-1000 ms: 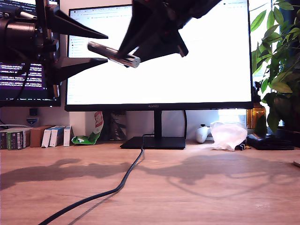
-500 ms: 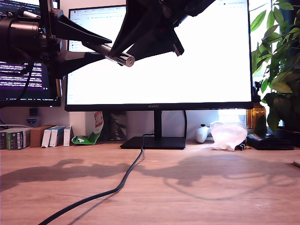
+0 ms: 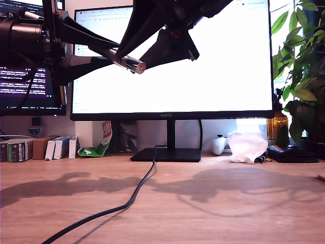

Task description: Pick the metallic laser pointer with your right arm, pass it to your left arm, then place it down to the left side of the table

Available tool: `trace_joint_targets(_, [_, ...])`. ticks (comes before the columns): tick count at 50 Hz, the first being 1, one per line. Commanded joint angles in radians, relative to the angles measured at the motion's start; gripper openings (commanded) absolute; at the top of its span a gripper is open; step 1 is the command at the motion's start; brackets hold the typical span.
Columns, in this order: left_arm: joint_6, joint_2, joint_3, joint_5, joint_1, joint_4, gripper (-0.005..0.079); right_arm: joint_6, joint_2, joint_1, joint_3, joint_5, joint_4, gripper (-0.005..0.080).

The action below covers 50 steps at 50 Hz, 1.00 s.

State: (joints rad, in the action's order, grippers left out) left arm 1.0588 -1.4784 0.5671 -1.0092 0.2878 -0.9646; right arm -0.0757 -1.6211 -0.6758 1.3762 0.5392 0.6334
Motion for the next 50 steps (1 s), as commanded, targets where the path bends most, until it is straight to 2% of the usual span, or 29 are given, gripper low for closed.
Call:
trace_joint_targets(1, [-0.013, -0.001, 0.011, 0.005, 0.003, -0.009, -0.002, 0.001, 0.002, -0.005, 0.014, 0.0, -0.004, 0.0357])
trace_joint_targets(8, [-0.055, -0.001, 0.011, 0.008, 0.003, 0.002, -0.002, -0.001, 0.002, 0.001, 0.014, -0.009, 0.008, 0.0363])
trace_joint_targets(11, [-0.11, -0.001, 0.011, 0.008, 0.002, 0.013, -0.002, -0.006, 0.003, 0.01, 0.014, -0.023, 0.028, 0.0363])
trace_joint_targets(19, [-0.209, -0.001, 0.011, 0.018, 0.002, 0.106, -0.002, -0.035, 0.003, 0.051, 0.014, -0.045, 0.114, 0.0362])
trace_joint_targets(20, [-0.26, -0.001, 0.011, 0.024, 0.002, 0.122, -0.002, -0.039, 0.003, 0.058, 0.014, -0.045, 0.126, 0.0362])
trace_joint_targets(28, [-0.404, -0.001, 0.011, 0.072, -0.011, 0.266, -0.002, -0.092, 0.003, 0.098, 0.014, -0.045, 0.215, 0.0362])
trace_joint_targets(32, [-0.512, -0.001, 0.011, 0.096, -0.021, 0.333, -0.002, -0.109, 0.003, 0.11, 0.014, -0.047, 0.241, 0.0362])
trace_joint_targets(34, [-0.525, -0.001, 0.011, 0.111, -0.029, 0.37, -0.002, -0.113, 0.003, 0.113, 0.014, -0.049, 0.248, 0.0362])
trace_joint_targets(35, [-0.582, -0.001, 0.011, 0.12, -0.032, 0.384, -0.002, -0.116, 0.003, 0.114, 0.014, -0.049, 0.25, 0.0362])
trace_joint_targets(43, [-0.743, 0.002, 0.023, 0.198, -0.041, 0.519, -0.002, -0.132, 0.003, 0.115, 0.014, -0.051, 0.251, 0.0362])
trace_joint_targets(47, [-0.862, 0.008, 0.045, 0.257, -0.041, 0.605, -0.0019, -0.134, 0.003, 0.115, 0.014, -0.051, 0.25, 0.0362])
trace_joint_targets(49, [-0.875, 0.009, 0.066, 0.286, -0.039, 0.663, -0.0019, -0.134, 0.003, 0.115, 0.014, -0.051, 0.248, 0.0362])
trace_joint_targets(50, [-0.939, 0.012, 0.076, 0.3, -0.037, 0.691, -0.0019, -0.134, 0.003, 0.115, 0.014, -0.051, 0.248, 0.0362])
